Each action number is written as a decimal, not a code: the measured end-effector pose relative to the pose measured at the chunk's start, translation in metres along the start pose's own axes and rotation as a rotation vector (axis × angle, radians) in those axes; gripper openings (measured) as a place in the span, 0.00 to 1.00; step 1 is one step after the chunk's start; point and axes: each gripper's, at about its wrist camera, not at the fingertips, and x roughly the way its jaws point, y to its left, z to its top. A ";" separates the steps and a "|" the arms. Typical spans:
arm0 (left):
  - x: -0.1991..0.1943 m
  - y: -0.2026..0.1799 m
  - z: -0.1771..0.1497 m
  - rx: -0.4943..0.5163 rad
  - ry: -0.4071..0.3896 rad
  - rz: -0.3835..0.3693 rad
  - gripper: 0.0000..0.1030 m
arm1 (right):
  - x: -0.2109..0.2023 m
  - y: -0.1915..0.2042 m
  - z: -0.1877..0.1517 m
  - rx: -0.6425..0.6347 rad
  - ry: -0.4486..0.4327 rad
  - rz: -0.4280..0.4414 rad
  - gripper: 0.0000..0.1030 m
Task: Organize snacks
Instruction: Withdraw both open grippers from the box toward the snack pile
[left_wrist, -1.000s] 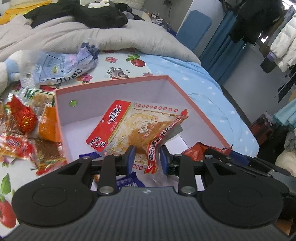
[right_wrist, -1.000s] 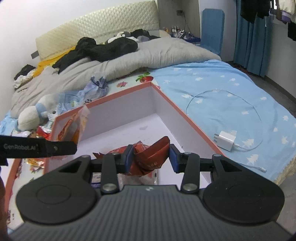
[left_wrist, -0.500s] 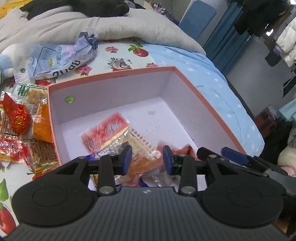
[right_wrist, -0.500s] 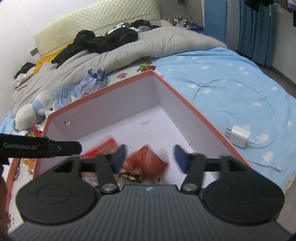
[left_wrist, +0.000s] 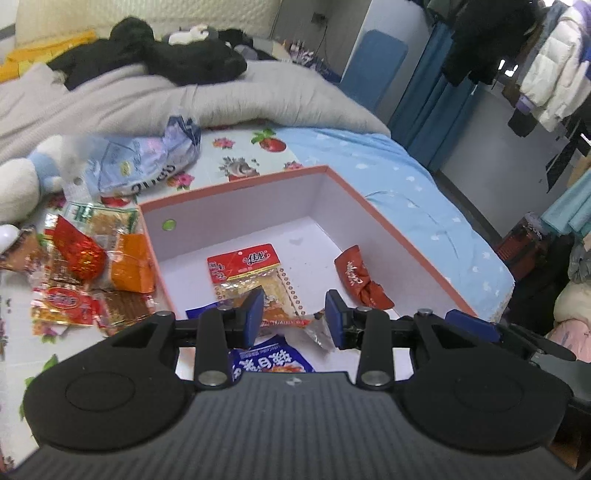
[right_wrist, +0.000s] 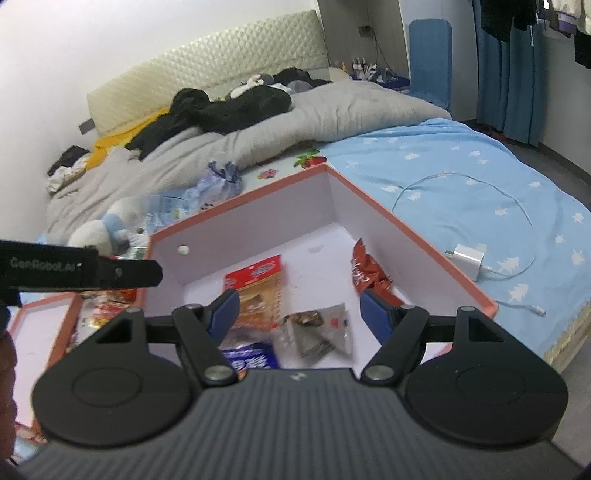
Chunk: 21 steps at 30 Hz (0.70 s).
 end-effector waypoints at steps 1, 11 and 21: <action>-0.009 -0.001 -0.004 0.006 -0.007 -0.002 0.41 | -0.007 0.004 -0.002 -0.004 -0.008 0.003 0.72; -0.091 0.012 -0.043 0.015 -0.078 0.028 0.47 | -0.064 0.039 -0.016 -0.030 -0.087 0.048 0.72; -0.137 0.027 -0.079 0.023 -0.104 0.050 0.88 | -0.091 0.064 -0.036 -0.045 -0.087 0.090 0.72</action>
